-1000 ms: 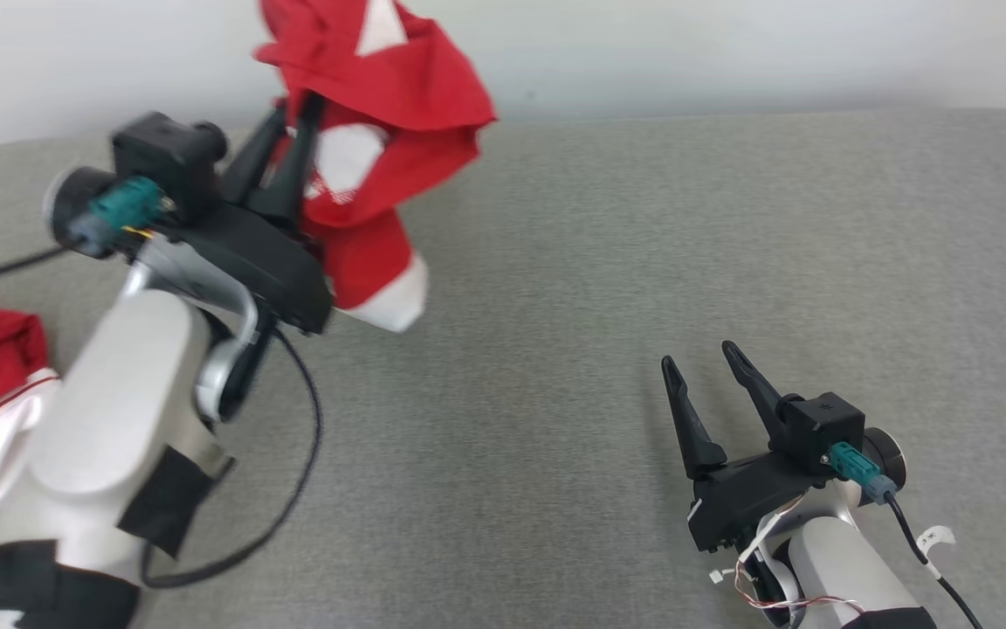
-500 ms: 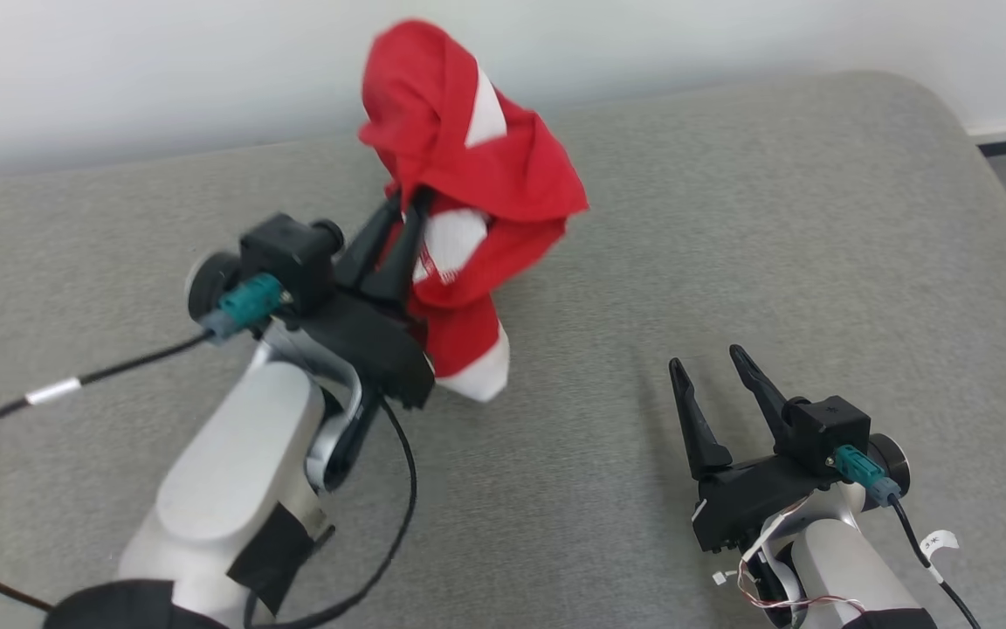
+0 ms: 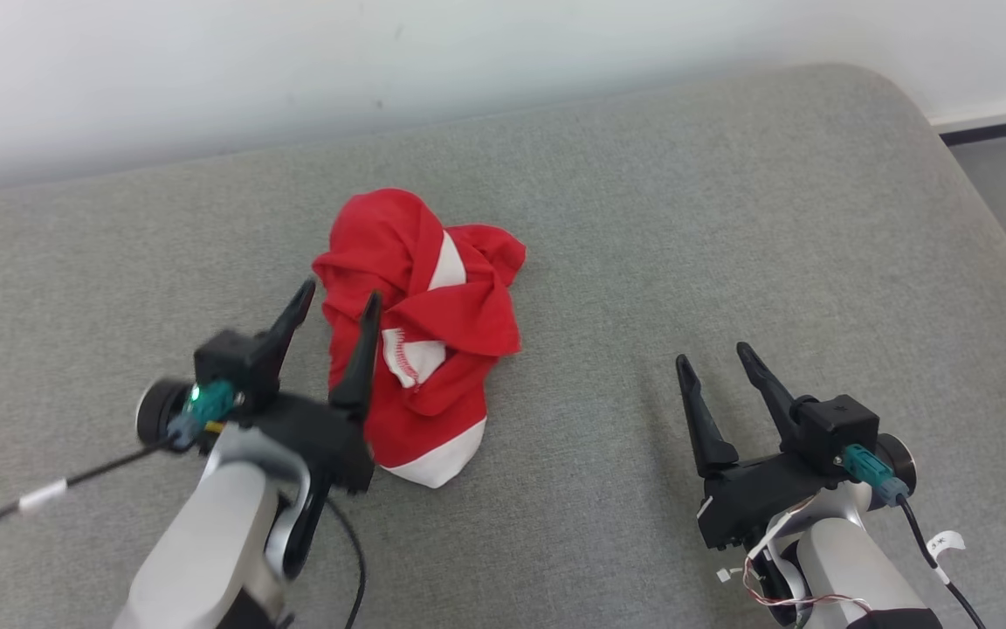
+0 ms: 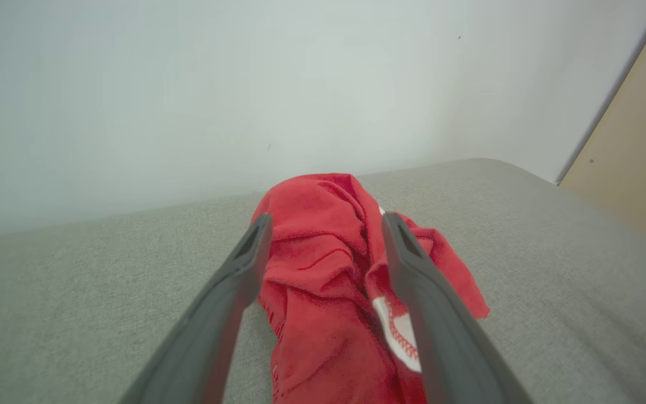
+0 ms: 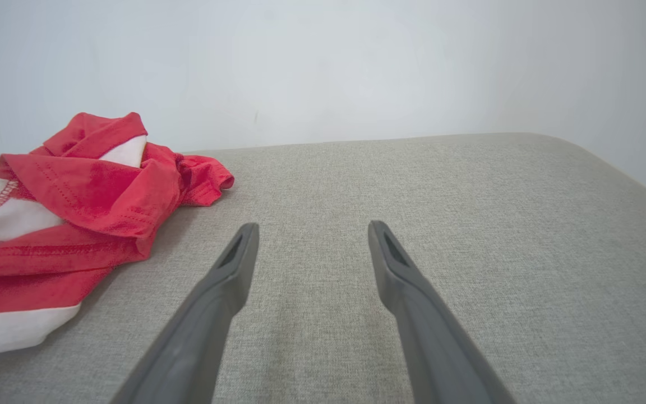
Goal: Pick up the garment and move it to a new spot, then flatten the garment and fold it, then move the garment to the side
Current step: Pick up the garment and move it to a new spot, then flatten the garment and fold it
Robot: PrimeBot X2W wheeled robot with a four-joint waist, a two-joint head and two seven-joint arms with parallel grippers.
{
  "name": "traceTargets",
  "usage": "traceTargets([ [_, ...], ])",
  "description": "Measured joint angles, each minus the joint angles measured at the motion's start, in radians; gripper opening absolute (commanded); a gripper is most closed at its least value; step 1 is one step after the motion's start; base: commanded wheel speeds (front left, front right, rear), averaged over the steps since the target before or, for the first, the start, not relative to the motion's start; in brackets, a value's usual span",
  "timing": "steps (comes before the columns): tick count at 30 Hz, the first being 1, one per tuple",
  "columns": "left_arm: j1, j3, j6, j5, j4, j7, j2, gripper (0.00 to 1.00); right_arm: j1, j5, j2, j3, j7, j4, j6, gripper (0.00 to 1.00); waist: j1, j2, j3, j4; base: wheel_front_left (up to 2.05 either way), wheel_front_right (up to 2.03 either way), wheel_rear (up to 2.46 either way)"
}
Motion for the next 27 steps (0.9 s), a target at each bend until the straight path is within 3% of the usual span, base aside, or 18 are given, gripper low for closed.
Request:
traceTargets([
  [17,0.369,0.308,0.056,0.159,-0.263,0.000,0.037,1.00,0.068,-0.042,0.022,-0.040,-0.001,-0.045,0.000,1.00,-0.0001,-0.0001,-0.092,0.067,0.00,0.00,0.00],
  [27,0.579,0.437,0.070,0.248,-0.401,0.000,-0.041,1.00,0.123,-0.062,0.029,-0.062,-0.001,-0.066,0.000,1.00,-0.0001,-0.0001,-0.117,0.107,0.00,0.00,0.00],
])
